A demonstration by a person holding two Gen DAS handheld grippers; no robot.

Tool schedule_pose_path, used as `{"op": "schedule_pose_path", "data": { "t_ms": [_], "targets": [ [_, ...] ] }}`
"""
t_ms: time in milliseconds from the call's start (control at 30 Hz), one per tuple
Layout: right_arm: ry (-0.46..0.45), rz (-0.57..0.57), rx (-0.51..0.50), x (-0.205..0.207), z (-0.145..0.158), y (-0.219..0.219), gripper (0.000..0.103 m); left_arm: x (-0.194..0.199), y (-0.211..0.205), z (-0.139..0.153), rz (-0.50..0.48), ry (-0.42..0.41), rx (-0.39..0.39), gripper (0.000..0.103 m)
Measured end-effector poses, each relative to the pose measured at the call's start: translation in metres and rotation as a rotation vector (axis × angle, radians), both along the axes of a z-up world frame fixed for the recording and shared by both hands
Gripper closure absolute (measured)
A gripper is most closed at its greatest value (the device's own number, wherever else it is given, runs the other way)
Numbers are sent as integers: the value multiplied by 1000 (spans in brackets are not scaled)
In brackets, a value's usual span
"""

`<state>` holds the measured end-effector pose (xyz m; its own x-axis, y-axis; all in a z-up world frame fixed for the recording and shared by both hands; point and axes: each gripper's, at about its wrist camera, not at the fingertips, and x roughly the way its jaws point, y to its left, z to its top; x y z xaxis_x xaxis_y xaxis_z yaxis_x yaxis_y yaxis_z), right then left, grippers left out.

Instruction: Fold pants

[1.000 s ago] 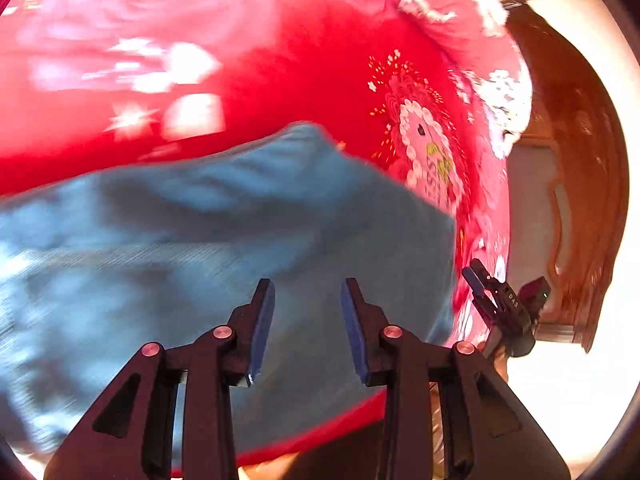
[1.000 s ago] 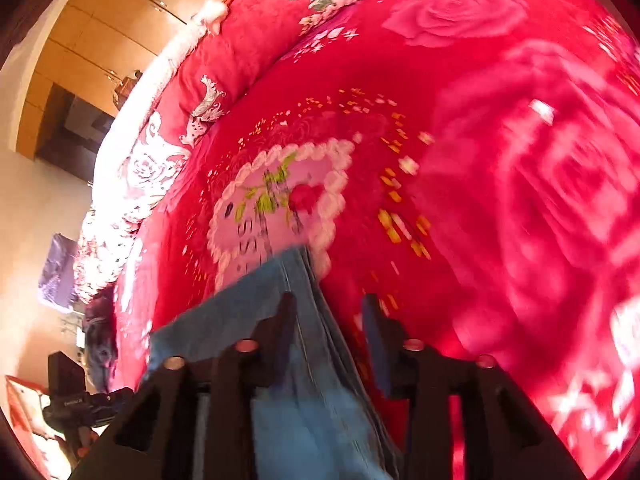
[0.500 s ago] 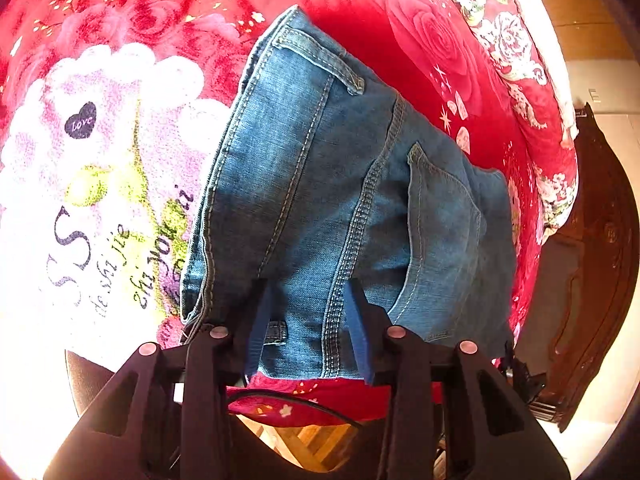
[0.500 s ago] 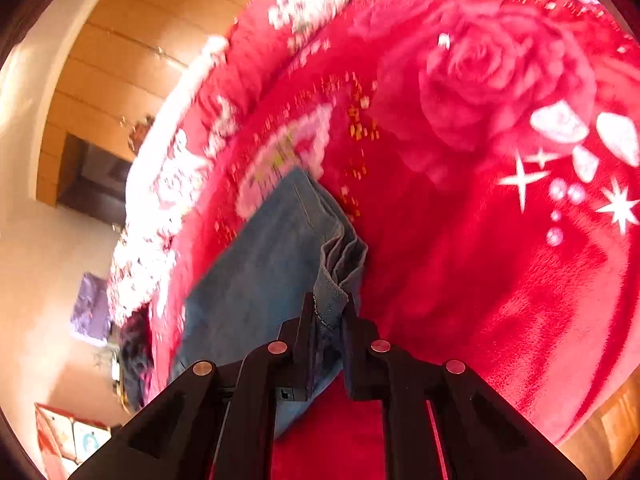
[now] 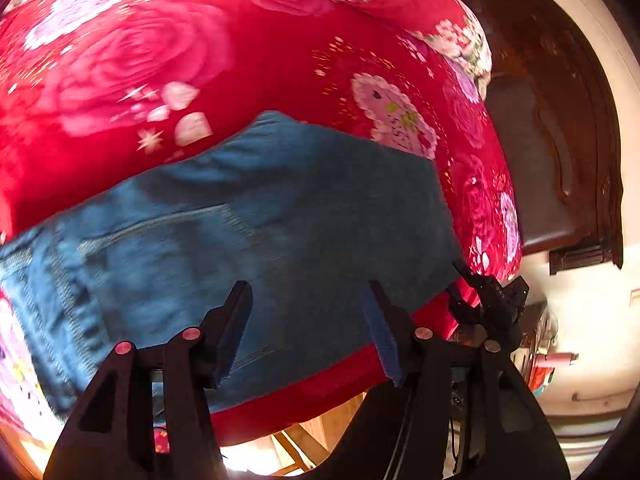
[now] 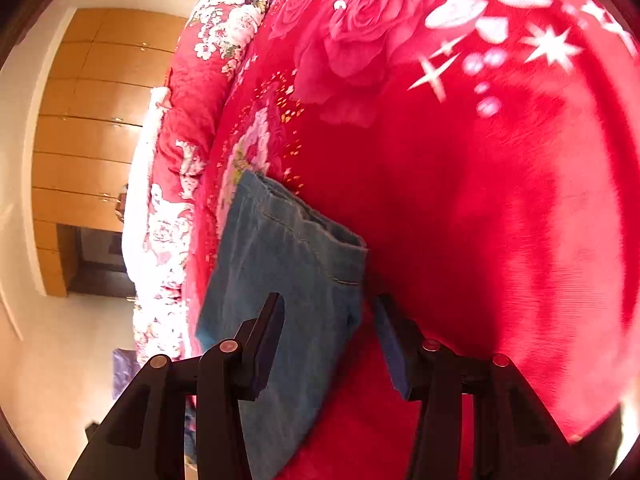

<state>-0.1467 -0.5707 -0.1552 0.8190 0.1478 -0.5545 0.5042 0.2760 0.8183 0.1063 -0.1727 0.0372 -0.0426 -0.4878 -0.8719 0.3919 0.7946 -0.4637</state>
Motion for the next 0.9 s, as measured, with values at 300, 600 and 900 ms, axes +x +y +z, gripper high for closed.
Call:
{"op": "schedule_pose_path", "data": {
  "t_ms": [300, 600, 900],
  "targets": [
    [-135, -4, -9, 17, -12, 4, 61, 26, -229, -13, -333, -56, 172, 47],
    [-141, 0, 39, 17, -15, -2, 59, 44, -342, -76, -591, 45, 275, 47],
    [-128, 3, 40, 21, -15, -3, 59, 42, -370, -107, -925, -9, 342, 47]
  ]
}}
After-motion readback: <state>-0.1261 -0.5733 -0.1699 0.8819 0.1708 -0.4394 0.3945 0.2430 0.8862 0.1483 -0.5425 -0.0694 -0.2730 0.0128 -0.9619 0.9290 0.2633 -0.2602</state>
